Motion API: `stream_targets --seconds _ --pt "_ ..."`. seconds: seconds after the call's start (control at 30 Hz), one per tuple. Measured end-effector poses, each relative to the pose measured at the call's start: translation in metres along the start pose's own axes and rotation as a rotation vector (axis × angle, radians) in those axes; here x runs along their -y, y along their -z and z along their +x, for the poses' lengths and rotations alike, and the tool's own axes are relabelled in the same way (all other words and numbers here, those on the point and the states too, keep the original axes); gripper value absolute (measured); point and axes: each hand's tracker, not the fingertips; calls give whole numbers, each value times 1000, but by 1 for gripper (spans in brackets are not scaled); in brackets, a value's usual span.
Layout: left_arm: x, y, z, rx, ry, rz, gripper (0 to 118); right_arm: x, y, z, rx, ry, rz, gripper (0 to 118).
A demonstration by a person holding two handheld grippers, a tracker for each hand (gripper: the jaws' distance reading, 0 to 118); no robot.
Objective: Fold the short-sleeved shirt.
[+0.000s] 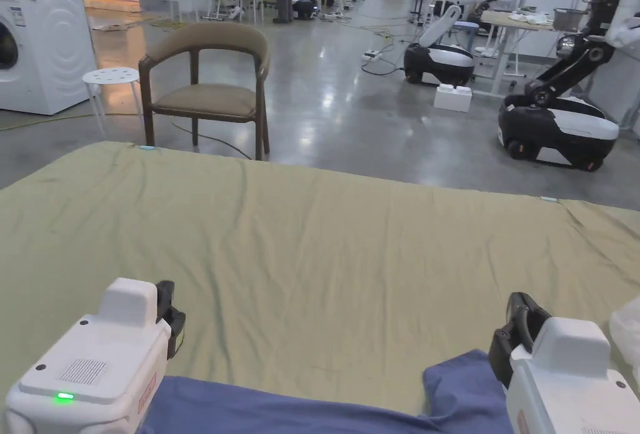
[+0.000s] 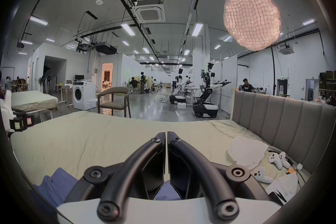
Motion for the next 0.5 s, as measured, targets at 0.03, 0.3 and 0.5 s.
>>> stream_targets --seconds 0.03,0.3,0.5 --pt "7 10 -8 4 -24 -41 0 1 1 1 1 -1 -5 1" --pt "63 112 -53 109 -123 -531 0 21 10 13 7 -23 -101 1" --pt "90 168 -61 146 -195 -679 41 42 12 24 23 -38 -193 1"
